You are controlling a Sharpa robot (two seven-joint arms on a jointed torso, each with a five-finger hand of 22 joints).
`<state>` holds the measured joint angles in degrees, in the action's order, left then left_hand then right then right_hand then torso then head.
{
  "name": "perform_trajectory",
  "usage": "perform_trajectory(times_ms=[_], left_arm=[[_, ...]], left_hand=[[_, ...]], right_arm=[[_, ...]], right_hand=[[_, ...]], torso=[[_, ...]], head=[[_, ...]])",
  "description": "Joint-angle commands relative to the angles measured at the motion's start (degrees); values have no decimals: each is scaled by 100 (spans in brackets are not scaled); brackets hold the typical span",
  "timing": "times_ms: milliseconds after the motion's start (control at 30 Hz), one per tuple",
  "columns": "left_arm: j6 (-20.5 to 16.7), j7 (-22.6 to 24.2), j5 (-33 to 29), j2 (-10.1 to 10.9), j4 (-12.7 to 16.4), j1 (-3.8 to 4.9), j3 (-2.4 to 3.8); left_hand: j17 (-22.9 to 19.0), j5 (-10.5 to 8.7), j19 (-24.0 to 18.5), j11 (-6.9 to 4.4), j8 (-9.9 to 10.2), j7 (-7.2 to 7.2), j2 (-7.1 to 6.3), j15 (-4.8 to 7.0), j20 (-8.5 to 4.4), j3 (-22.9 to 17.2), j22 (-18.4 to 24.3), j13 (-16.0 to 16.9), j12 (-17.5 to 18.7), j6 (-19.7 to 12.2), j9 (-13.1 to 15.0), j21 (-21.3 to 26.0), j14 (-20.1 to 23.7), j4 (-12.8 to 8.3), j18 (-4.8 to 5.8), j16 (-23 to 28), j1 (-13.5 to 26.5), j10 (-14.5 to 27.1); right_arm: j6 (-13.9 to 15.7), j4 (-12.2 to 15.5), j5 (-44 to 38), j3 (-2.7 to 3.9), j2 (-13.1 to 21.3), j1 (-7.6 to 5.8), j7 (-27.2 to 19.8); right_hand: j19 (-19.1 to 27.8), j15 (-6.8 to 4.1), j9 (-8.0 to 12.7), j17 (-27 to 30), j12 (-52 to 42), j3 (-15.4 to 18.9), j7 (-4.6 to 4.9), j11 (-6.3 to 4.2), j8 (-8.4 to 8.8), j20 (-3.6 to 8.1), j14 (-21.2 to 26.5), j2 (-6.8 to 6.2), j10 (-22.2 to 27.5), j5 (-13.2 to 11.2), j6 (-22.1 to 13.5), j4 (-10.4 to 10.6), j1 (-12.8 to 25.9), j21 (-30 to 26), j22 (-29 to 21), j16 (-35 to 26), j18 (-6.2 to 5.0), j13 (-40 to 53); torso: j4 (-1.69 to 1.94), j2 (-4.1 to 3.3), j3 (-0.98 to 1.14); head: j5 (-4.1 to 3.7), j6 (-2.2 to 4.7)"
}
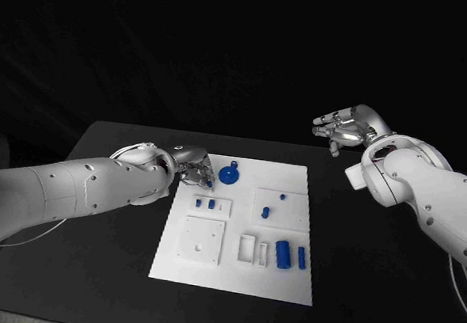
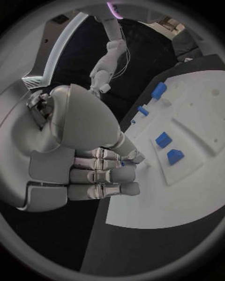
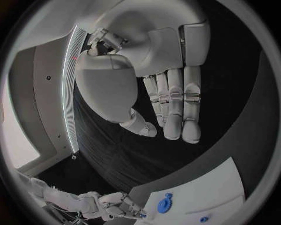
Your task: Assemble the parts on the task board
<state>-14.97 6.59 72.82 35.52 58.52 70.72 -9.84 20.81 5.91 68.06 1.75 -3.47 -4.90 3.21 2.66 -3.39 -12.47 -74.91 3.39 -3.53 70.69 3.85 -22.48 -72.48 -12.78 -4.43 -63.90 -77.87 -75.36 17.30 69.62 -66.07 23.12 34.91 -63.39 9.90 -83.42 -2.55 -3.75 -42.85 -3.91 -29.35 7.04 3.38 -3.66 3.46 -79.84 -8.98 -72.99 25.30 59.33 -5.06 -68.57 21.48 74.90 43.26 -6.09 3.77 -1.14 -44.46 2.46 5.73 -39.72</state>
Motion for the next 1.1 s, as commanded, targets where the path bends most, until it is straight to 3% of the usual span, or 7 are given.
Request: perform_trajectory(times_ms=[33,500,1100], left_arm=[[146,-9,62,-4,42,-7,-3],[53,-34,62,-42,-19,-83,-26],[-3,-20,61,-111,-130,-108,-30]], left_hand=[[-5,-34,-32,9,-16,4,-15,-23,-11,27,-114,5,13,34,9,-21,29,12,1,-17,1,-1],[-8,17,-17,7,-16,2,-28,-19,-17,30,-115,4,13,36,9,-31,13,0,-3,-24,-9,-8],[-10,36,-12,10,-16,-3,-30,-19,-17,13,-116,5,13,24,8,-39,9,-8,-9,-21,-16,-3]], right_arm=[[-76,13,-23,0,0,2,-37],[-75,4,-23,0,8,2,-33],[-84,5,-23,0,3,2,-29]], right_hand=[[-18,36,3,4,29,-19,46,-7,7,-12,-4,-14,31,24,7,15,24,-19,246,29,-113,-9],[-18,36,3,4,29,-19,46,-7,7,-12,-4,-14,31,24,7,15,24,-19,246,29,-113,-9],[-18,36,3,4,29,-19,46,-7,7,-12,-4,-14,31,24,7,15,24,-19,246,29,-113,-9]], torso=[[-5,0,0],[-4,-1,6],[-5,0,2]], head=[[5,-1],[10,-9],[-8,-9]])
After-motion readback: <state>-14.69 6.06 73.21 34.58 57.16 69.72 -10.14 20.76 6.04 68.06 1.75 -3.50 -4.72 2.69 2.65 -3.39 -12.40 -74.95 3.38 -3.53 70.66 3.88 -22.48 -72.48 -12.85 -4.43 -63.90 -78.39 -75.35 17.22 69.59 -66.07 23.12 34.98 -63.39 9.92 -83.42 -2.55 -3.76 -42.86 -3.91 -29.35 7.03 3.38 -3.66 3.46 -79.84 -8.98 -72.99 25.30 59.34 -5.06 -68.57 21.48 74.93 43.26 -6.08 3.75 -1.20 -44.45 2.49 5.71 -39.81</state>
